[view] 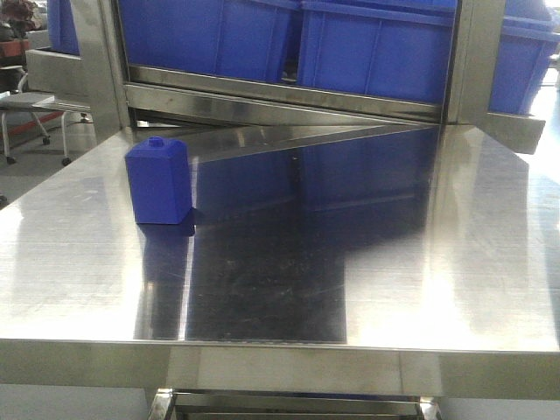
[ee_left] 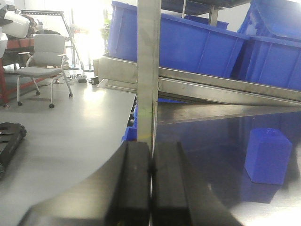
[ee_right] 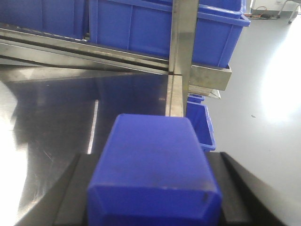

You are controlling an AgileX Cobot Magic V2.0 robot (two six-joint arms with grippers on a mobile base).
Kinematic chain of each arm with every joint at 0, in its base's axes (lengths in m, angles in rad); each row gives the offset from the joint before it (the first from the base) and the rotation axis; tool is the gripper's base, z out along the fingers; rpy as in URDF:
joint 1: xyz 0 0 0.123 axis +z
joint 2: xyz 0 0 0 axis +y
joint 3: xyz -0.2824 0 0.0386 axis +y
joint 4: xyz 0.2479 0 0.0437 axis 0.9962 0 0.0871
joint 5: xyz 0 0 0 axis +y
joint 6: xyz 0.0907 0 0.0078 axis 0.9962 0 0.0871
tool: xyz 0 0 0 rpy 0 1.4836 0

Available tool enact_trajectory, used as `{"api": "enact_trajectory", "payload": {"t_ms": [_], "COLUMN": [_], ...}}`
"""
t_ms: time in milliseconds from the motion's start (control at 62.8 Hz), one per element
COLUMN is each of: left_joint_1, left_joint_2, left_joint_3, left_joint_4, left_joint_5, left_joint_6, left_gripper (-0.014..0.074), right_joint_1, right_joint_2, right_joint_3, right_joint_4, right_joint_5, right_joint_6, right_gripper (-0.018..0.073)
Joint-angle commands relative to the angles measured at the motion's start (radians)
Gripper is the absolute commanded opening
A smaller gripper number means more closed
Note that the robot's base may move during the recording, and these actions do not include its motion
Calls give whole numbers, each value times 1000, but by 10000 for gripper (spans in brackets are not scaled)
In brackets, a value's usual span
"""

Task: Pick and sort blue part to right shelf
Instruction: 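Move the left gripper toward the remaining blue part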

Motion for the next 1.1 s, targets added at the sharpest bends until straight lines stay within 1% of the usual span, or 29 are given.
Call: {"api": "enact_trajectory", "payload": {"t_ms": [0, 223, 319, 462, 574, 828, 940, 1036, 1083], "left_joint_1": [-8, -8, -8, -15, -37, -132, -156, -170, -179], "left_joint_2": [-23, -16, -4, 91, 192, 441, 528, 588, 616], "left_joint_3": [22, -10, -44, -107, -149, -247, -275, -303, -321], "left_joint_4": [-1, -1, -1, -1, -1, -1, -1, -1, -1], "left_joint_5": [-86, -86, -69, -17, -23, -27, -27, -24, -24], "left_joint_6": [0, -2, -31, -33, -33, -33, -35, -37, -37], "left_gripper": [133, 133, 133, 133, 133, 133, 133, 155, 179], "right_joint_1": [-3, -3, -3, -3, -3, -3, -3, -3, -3], "right_joint_2": [5, 5, 5, 5, 5, 5, 5, 5, 5], "right_joint_3": [-28, -28, -28, -28, -28, -28, -28, -28, -28], "right_joint_4": [-2, -2, -2, -2, -2, -2, -2, -2, -2], "right_joint_5": [-92, -92, -92, -92, -92, -92, -92, -92, -92], "right_joint_6": [-5, -5, -5, -5, -5, -5, -5, -5, -5], "right_gripper": [431, 431, 431, 431, 431, 431, 431, 431, 431]}}
